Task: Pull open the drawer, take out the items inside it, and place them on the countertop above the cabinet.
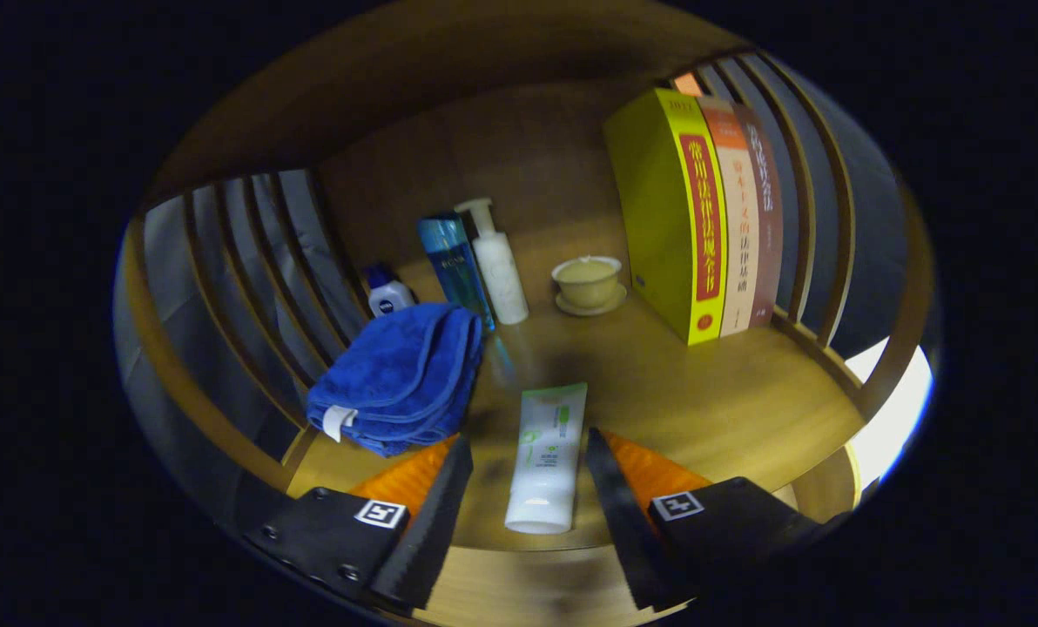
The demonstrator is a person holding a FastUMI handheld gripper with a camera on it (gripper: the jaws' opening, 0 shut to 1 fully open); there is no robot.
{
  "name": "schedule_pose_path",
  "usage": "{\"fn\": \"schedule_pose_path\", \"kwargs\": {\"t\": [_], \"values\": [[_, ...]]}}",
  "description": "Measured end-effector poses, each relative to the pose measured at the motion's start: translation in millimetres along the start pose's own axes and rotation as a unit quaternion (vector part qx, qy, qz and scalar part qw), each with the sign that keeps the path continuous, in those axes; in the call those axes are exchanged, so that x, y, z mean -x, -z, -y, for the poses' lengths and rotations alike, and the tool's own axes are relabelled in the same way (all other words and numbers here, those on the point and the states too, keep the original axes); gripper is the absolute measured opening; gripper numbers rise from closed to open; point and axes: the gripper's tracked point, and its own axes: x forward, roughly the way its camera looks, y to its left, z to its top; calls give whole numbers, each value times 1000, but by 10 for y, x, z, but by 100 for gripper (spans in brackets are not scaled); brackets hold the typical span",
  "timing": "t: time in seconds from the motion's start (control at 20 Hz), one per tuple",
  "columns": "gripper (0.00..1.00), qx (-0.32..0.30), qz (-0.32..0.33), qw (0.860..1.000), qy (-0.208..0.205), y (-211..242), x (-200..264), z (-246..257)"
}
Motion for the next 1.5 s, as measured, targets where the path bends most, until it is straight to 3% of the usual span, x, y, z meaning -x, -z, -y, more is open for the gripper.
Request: {"fn": "schedule_pose_path", "kwargs": {"t": [0.05,0.1,0.3,0.7,0.95,1.25,1.5], "values": [[98,12,5,1000,4,25,90,-12],[99,22,13,1000,4,27,207,-47],[99,38,62,997,9,-34,635,-138],[98,48,88,995,-3,309,1297,-220],[99,57,92,994,-1,732,1696,-293],[99,81,51,995,10,1446,2148,-326],[98,67,21,997,20,1925,2249,-246]]}}
